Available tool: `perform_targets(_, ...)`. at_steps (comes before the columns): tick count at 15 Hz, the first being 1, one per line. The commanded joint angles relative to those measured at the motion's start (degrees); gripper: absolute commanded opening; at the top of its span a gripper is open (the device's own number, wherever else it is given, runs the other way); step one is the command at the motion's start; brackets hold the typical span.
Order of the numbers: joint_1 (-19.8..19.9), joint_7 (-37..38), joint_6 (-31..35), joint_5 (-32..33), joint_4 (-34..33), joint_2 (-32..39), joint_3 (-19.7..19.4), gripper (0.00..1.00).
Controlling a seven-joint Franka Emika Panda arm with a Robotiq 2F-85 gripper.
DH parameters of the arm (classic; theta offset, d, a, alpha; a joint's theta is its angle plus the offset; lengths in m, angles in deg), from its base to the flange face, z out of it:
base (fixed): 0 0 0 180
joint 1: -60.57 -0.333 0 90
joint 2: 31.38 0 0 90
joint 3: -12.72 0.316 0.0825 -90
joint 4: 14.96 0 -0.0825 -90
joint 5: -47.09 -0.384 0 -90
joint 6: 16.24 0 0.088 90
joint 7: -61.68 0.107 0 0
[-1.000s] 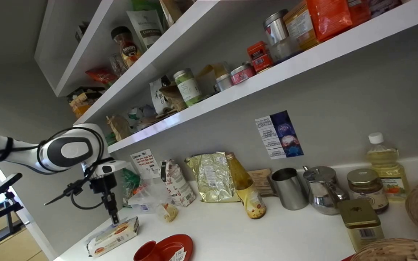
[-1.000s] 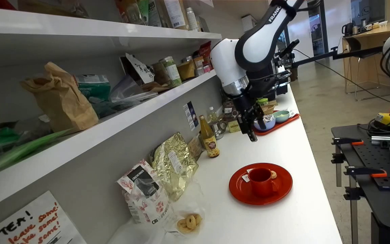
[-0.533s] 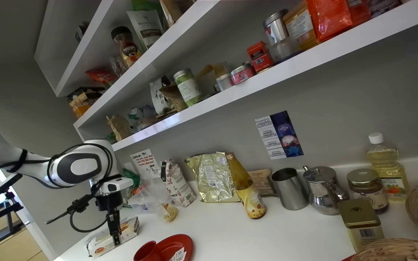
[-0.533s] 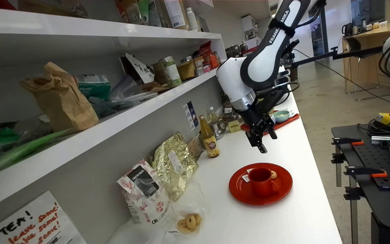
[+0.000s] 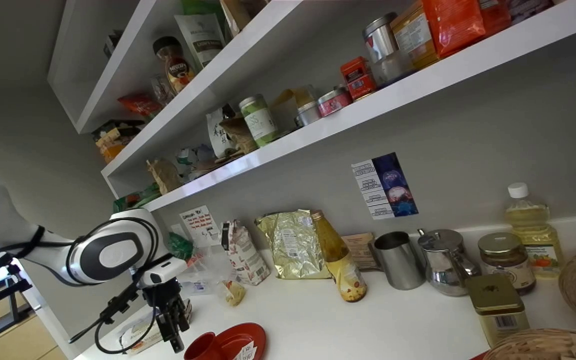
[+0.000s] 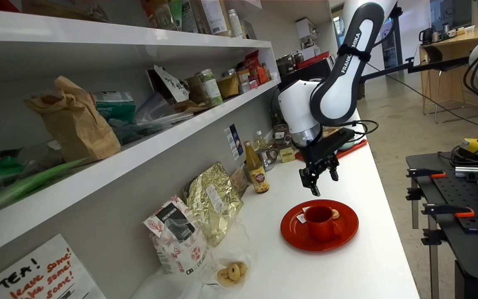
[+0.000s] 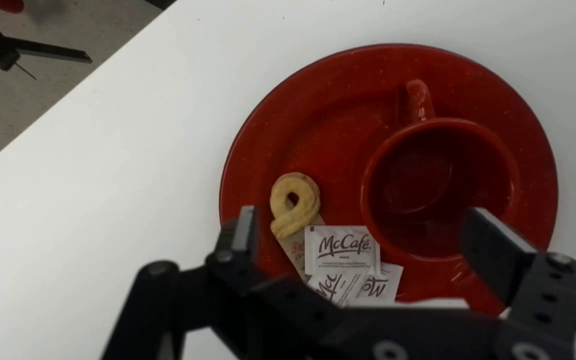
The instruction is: Shift the cup to the counter
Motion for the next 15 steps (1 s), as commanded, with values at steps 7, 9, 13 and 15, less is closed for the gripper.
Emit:
perform_targets(7,-3.27,18.46,9.29,7.63,2.62,2.15,-3.00,1.00)
perform_targets(9,-3.56,19.94,9.24,8.04,2.39,2.66,-3.14,1.00)
perform_targets(13,-3.94,21.13,8.99,8.04,2.40,3.59,-2.99,1.00)
perform_targets(15,-4.21,21.00,8.86,7.76,2.34,4.21,-2.90,1.00)
